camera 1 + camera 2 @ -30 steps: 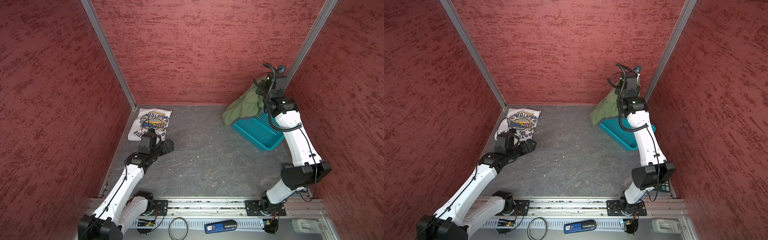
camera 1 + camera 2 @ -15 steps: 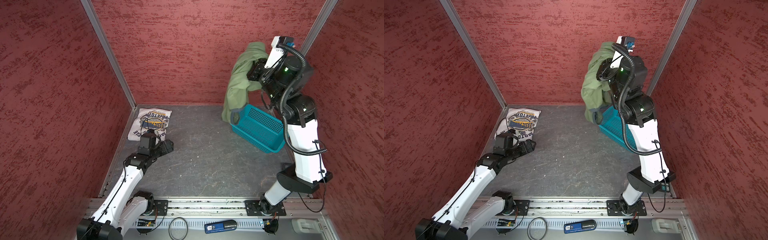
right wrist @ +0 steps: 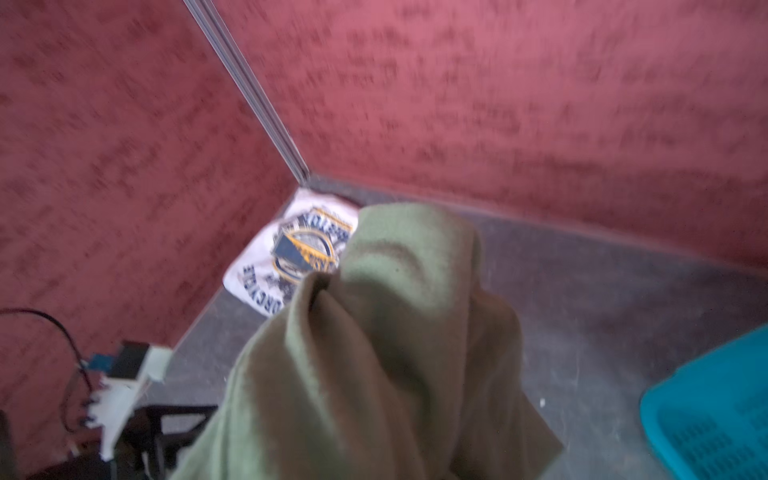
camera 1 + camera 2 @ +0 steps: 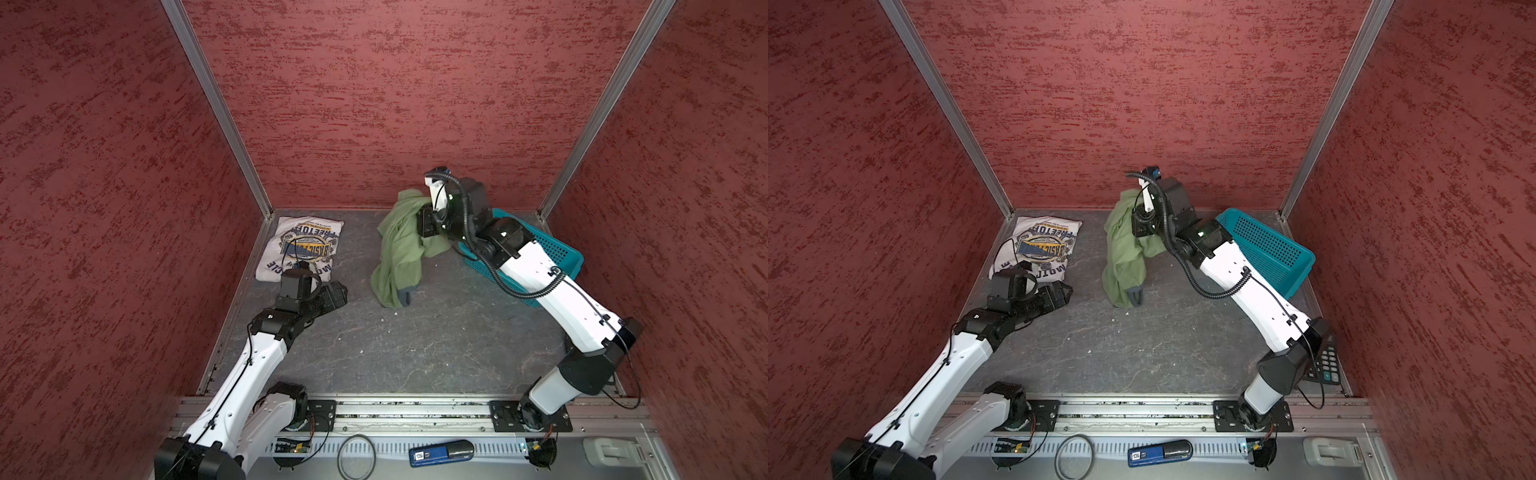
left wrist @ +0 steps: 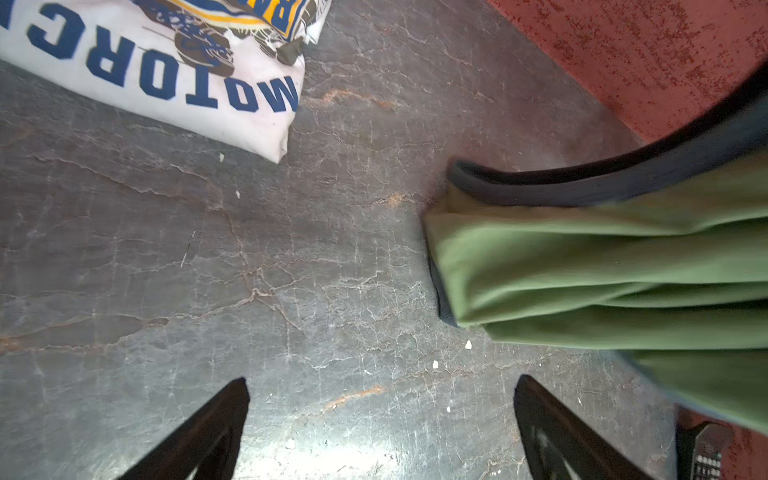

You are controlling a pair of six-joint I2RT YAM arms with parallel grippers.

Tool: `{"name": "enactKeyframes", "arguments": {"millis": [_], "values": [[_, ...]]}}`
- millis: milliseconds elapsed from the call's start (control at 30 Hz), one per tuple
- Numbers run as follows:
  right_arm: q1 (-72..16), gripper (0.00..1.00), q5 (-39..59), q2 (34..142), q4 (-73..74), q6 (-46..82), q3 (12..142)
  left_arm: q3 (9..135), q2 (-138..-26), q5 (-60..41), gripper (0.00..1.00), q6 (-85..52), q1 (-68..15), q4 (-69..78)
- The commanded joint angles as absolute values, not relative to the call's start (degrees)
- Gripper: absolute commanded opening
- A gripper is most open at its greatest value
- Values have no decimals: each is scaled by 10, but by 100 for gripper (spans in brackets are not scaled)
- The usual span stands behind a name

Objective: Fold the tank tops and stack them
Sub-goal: 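Drop the green tank top onto the table centre with the right gripper, then grasp the green tank top's edges with both grippers and pull apart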

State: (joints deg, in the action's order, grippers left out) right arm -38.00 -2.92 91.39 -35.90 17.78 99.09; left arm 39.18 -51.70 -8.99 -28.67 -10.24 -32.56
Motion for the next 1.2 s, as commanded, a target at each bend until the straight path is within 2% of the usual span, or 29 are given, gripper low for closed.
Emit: {"name": "enactKeyframes", "arguments": {"millis": [0, 67, 167, 300, 400, 533, 700, 767, 867, 900, 1033, 1133, 1167], "values": [[-374, 27, -27, 868, -275, 234, 865, 391, -531, -117, 100, -284, -103, -323], [-371, 33, -55, 871, -289, 247, 809, 398, -546, -118, 100, -285, -116, -333], [-358, 54, -94, 862, -308, 270, 732, 415, -571, -93, 100, -284, -171, -354], [-350, 67, -65, 836, -295, 294, 644, 439, -627, -46, 99, -292, -270, -368], [-349, 71, -40, 808, -284, 312, 592, 453, -681, -17, 99, -302, -324, -369], [-350, 75, -33, 790, -260, 332, 530, 453, -757, -22, 98, -320, -343, -340], [-349, 74, -6, 809, -209, 348, 489, 456, -828, -31, 85, -337, -345, -294], [-350, 71, 0, 827, -190, 351, 482, 457, -847, -44, 77, -341, -343, -272], [-351, 60, 0, 862, -186, 346, 492, 470, -863, -46, 58, -342, -342, -261], [-351, 54, 0, 868, -187, 344, 496, 475, -864, -45, 50, -342, -340, -263], [-351, 16, -14, 854, -205, 334, 506, 491, -842, -35, 22, -335, -336, -281], [-351, 0, -41, 811, -236, 321, 521, 511, -798, -3, 6, -317, -330, -323], [-351, 0, -48, 799, -248, 315, 529, 520, -782, 7, 4, -313, -327, -339]]}}
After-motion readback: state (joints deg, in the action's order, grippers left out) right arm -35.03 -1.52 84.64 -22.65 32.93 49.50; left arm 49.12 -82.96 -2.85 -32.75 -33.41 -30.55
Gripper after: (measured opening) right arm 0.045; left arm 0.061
